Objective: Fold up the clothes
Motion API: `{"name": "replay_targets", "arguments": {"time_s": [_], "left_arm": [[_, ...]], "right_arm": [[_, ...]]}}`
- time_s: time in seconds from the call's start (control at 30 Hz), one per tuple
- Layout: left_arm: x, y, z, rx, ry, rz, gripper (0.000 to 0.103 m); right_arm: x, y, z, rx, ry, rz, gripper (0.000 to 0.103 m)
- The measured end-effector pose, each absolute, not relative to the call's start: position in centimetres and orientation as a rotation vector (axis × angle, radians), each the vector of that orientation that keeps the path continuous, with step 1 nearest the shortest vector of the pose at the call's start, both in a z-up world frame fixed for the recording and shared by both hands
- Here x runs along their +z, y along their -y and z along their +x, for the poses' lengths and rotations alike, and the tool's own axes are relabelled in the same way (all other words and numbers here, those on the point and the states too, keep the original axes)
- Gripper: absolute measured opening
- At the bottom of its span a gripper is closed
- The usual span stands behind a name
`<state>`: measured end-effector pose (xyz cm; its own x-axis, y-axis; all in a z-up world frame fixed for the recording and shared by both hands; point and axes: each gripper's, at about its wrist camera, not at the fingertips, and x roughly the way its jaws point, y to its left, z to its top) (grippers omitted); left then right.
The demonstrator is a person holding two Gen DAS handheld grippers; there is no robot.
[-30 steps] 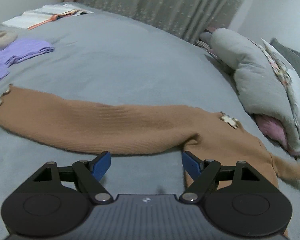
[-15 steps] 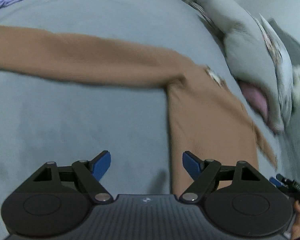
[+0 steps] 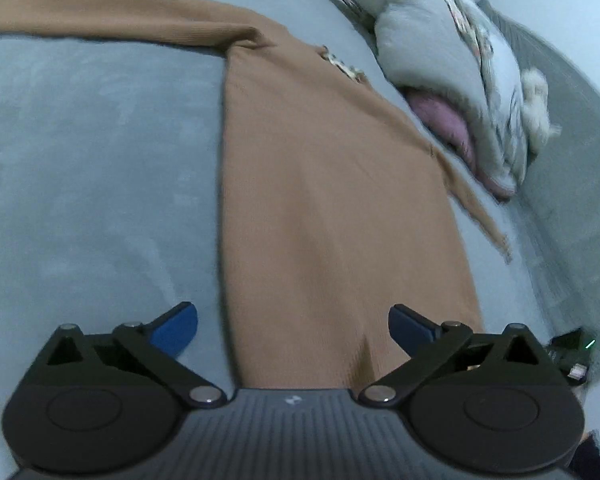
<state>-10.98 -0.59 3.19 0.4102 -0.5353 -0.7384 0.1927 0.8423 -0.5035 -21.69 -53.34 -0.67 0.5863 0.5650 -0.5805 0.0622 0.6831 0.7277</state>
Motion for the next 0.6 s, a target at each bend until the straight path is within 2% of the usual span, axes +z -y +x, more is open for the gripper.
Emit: {"name": "replay_targets", "arguments": {"time_s": [0.03,0.07,0.1,0.13,0.27,0.37,0.6], "left_arm": [[3.2,0.9,-11.1,-0.472,-1.068,-0.378,0.052],[3.3,1.3,-11.1,-0.473,-1.081,-0.388,0.033],[3.3,1.6,-11.2,-0.473,-1.095,-0.398,0.021],[3.3,1.6,-11.3,-0.475,-1.104,-0.414,0.015],[4.5,0.6,-12.1,-0.457,-1.089,-0.448,0.01],[6.5,0.1,-13.7,-0.464,-1.067,-0.402,0.01],[7.9,-0.4,-16.1,-0.471,-1.083,-0.271,0.012]], "right_arm": [[-0.5,53.2,-21.8,0.304,-0.912,0.775,0.013],[-0.5,53.0,-21.8,0.295,-0.91,0.768,0.012],[-0.1,52.8,-21.9,0.283,-0.901,0.744,0.011],[0.2,52.6,-22.0,0.271,-0.893,0.722,0.01],[2.8,52.2,-23.8,0.255,-0.81,0.693,0.009],[5.2,51.8,-24.7,0.266,-0.789,0.62,0.009],[8.0,50.6,-25.9,0.286,-0.844,0.438,0.007]]}}
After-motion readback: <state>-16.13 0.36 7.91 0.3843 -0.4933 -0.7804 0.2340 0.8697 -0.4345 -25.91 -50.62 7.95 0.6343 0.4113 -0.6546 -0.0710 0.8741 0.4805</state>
